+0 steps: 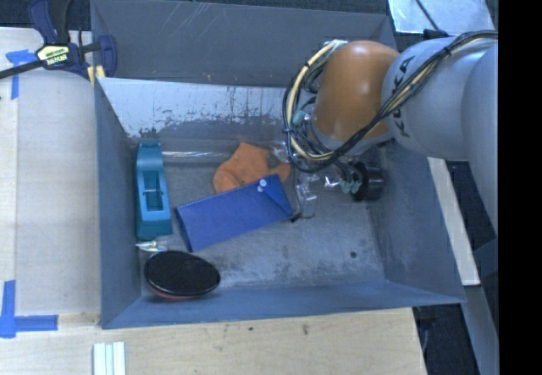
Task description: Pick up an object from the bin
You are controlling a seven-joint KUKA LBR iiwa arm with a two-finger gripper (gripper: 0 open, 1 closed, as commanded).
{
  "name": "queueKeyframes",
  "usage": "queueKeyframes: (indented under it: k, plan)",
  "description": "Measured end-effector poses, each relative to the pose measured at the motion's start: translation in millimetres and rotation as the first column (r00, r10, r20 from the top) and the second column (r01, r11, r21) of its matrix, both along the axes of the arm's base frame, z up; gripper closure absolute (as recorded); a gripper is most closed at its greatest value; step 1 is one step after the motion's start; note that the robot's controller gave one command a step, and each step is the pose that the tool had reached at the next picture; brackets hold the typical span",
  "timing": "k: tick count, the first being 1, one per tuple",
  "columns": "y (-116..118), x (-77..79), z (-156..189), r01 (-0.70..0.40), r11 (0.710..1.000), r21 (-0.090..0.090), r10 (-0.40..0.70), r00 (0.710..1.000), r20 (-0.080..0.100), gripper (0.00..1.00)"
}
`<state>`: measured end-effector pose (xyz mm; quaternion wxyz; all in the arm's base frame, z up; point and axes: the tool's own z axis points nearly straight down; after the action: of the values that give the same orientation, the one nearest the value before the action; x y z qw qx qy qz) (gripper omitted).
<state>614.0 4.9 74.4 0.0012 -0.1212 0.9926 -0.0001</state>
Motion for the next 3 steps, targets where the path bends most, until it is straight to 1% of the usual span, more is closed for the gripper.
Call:
queueKeyframes:
  k: [1, 2, 3]
  plan:
    - [15.7, -13.3, -3.2, 0.133, 0.991, -0.001, -0.133, 0.991, 0.002, 0.00]
    - [28.5, 11.1, -2.6, -0.452, 0.892, -0.005, 0.452, 0.892, 0.002, 1.00]
    - [28.5, 11.0, -2.6, -0.451, 0.893, -0.005, 0.451, 0.893, 0.002, 1.00]
